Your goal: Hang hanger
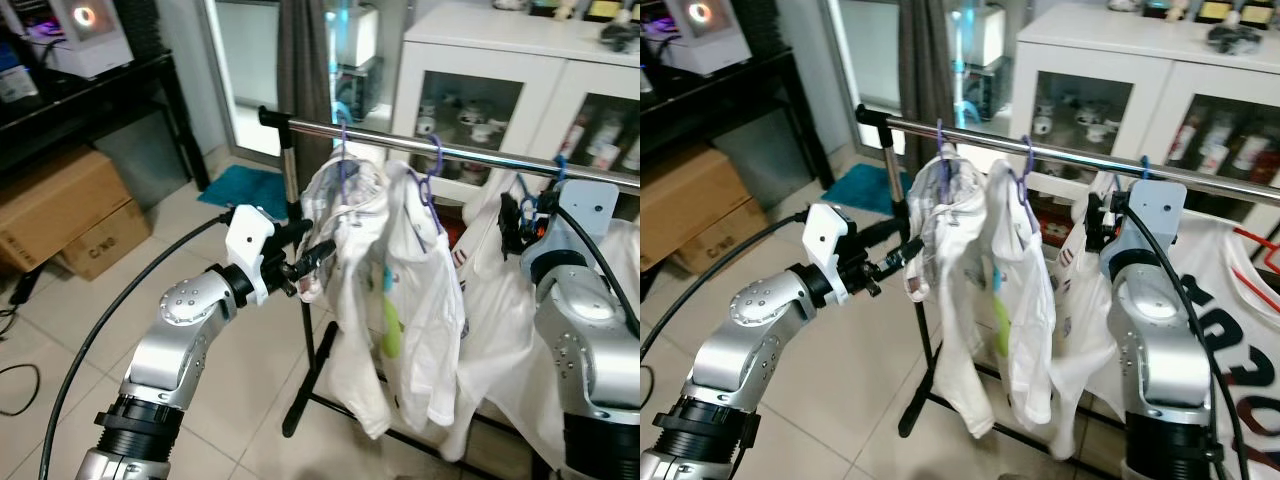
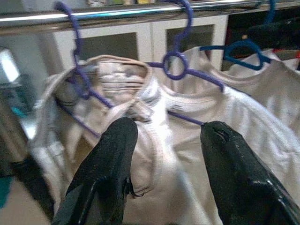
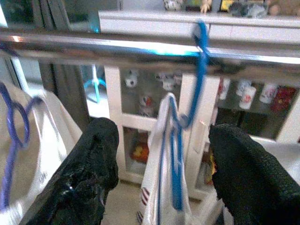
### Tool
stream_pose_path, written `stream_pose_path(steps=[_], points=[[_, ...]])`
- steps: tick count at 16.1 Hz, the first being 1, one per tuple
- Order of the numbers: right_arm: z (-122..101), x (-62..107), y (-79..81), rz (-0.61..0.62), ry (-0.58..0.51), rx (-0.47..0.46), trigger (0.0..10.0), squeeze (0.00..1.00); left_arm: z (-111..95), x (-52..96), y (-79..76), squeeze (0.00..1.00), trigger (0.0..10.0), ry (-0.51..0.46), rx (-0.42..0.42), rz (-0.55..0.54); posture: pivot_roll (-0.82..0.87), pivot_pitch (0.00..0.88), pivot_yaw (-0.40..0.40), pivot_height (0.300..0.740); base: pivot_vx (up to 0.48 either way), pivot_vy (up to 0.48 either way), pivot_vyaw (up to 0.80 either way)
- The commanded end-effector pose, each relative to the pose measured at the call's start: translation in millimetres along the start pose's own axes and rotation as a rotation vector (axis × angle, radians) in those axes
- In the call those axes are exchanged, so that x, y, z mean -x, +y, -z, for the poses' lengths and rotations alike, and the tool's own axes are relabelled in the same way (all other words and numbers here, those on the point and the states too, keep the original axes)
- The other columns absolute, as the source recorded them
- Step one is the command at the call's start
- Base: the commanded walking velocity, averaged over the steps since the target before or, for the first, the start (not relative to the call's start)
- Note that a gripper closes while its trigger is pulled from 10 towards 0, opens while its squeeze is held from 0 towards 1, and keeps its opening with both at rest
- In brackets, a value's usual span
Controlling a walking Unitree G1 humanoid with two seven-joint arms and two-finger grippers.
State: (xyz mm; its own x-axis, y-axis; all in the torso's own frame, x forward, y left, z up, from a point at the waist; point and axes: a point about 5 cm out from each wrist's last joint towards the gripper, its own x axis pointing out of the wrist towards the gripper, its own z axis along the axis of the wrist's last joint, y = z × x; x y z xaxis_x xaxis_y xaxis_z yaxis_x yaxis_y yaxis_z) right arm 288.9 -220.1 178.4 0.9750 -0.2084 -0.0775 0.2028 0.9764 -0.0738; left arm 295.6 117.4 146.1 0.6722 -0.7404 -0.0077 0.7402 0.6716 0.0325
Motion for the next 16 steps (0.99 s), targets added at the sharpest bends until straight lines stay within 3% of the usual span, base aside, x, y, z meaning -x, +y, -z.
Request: stream_pose_path(steps=[1,2,3,4,6,7,8,9,12,14,15,16], points=[[-8,1.6,0.3,-0.028,0.0,-0.014,10.0,1.0,-5,-1.0,0.7,0.0,10.0,-0.002,-0.015,0.015,-0.15,0.0,0.061,0.74,0.0,0.0,0.0],[-8,4.0,-2.2,-0.048,0.034,-0.019,10.0,1.0,-6,-1.2,1.6,0.08,10.0,-0.004,0.011,0.027,-0.15,0.0,0.061,0.74,0.0,0.0,0.0],[-9,4.7,-4.7,-0.047,0.051,-0.016,10.0,1.0,-7,-1.3,3.0,0.9,10.0,-0.004,0.013,0.023,-0.15,0.0,0.064,0.74,0.0,0.0,0.0],[-10,4.8,-8.6,-0.045,0.076,-0.028,10.0,1.0,-8,-1.6,3.5,1.0,10.0,-0.005,0.022,0.035,-0.16,0.0,0.066,0.74,0.0,0.0,0.0],[-10,-2.0,-13.7,-0.03,0.112,-0.062,10.0,1.0,-8,-2.7,2.3,1.0,10.0,0.004,0.014,0.063,-0.16,0.0,0.072,0.74,0.0,0.0,0.0],[-10,-7.2,-14.4,-0.038,0.132,-0.065,10.0,0.66,-8,-3.1,0.3,1.0,10.0,0.011,0.004,0.085,-0.16,0.0,0.073,0.74,0.0,0.0,0.0],[-10,-10.2,-15.5,-0.043,0.144,-0.063,10.0,0.0,-8,-3.3,-1.1,0.86,10.0,0.018,0.002,0.102,-0.16,0.0,0.073,0.74,0.0,0.0,0.0],[-12,-14.9,-18.7,-0.046,0.16,-0.054,10.0,0.0,-8,-3.1,-3.5,0.0,10.0,0.031,0.0,0.135,-0.16,0.0,0.067,0.74,0.0,0.0,0.0],[-14,-19.9,-32.8,-0.043,0.219,-0.064,10.0,0.0,-12,-0.5,-7.2,0.0,10.0,0.057,0.012,0.22,-0.15,0.0,0.055,0.74,0.0,0.0,0.0],[-17,-20.4,-42.4,-0.039,0.232,-0.096,7.9,0.0,-14,2.2,-8.2,0.0,10.0,0.081,0.013,0.274,-0.15,0.0,0.055,0.74,0.0,0.0,0.0],[-19,-19.3,-45.9,-0.044,0.235,-0.127,2.1,0.0,-16,2.0,-7.3,0.0,10.0,0.096,0.006,0.303,-0.15,0.0,0.051,0.74,0.0,0.0,0.0],[-20,-18.4,-48.5,-0.048,0.24,-0.147,1.9,0.0,-18,1.6,-6.9,0.0,10.0,0.109,-0.003,0.328,-0.15,0.0,0.052,0.74,0.0,0.0,0.0]])
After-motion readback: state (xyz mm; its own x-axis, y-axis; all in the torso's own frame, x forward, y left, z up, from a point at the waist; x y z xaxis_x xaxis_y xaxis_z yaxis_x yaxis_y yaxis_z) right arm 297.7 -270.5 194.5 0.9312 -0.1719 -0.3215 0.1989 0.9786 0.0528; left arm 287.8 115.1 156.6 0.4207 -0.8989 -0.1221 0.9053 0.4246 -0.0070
